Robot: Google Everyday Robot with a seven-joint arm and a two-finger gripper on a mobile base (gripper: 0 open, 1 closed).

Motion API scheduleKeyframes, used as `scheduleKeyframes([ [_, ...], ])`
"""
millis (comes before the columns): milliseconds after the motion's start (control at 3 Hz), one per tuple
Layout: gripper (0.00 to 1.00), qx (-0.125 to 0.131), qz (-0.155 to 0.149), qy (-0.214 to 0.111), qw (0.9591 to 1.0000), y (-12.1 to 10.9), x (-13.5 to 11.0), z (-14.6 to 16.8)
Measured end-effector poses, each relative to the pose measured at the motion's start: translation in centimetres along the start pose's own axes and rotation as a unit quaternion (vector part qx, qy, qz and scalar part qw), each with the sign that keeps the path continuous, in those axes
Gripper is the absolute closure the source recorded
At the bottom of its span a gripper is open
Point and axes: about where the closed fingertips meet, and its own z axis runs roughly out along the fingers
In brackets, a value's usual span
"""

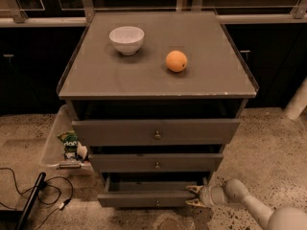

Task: Open bottom drawer

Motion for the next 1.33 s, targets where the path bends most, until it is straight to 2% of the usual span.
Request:
scheduleKeyframes([
  [333, 0.81, 0.001, -0.006, -0.011, 0.9999, 1.9, -0.7, -0.8],
  [667, 0.80, -0.002, -0.011, -0.014, 0.9998, 3.0, -1.1, -1.3],
  [1333, 0.33, -0.002, -0.011, -0.014, 0.9998, 3.0, -1.2, -1.3],
])
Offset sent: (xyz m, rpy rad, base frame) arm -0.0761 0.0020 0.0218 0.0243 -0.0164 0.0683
